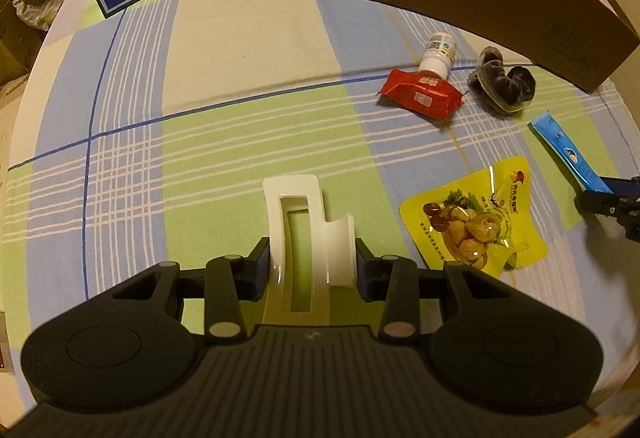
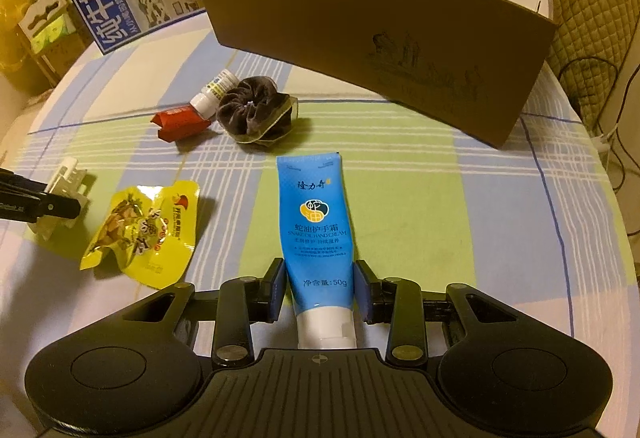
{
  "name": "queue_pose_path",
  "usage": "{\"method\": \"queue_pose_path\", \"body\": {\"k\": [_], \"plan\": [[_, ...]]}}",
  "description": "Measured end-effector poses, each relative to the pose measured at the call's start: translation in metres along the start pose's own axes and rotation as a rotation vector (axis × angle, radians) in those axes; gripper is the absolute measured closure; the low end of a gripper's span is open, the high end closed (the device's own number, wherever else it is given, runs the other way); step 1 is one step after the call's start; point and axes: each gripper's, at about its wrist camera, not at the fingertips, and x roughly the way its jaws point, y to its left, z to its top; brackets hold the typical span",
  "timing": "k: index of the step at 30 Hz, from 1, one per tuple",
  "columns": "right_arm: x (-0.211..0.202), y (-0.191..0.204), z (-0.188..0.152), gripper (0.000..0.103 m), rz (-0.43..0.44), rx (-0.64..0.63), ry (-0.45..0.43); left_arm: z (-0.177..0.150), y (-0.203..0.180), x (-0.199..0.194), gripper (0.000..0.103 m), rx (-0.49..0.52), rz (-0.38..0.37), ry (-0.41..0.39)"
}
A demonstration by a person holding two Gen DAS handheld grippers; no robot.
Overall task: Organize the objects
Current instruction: 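Lift the clip and tube and carry both over the brown box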
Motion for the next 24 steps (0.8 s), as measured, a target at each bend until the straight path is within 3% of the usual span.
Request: {"method": "queue_pose_path", "body": {"k": [24], "plan": [[-0.075, 0.006, 0.038, 0.07, 0.068, -0.004, -0.172, 0.051, -0.034, -0.063, 0.067, 0.06, -0.117, -0.188]]}}
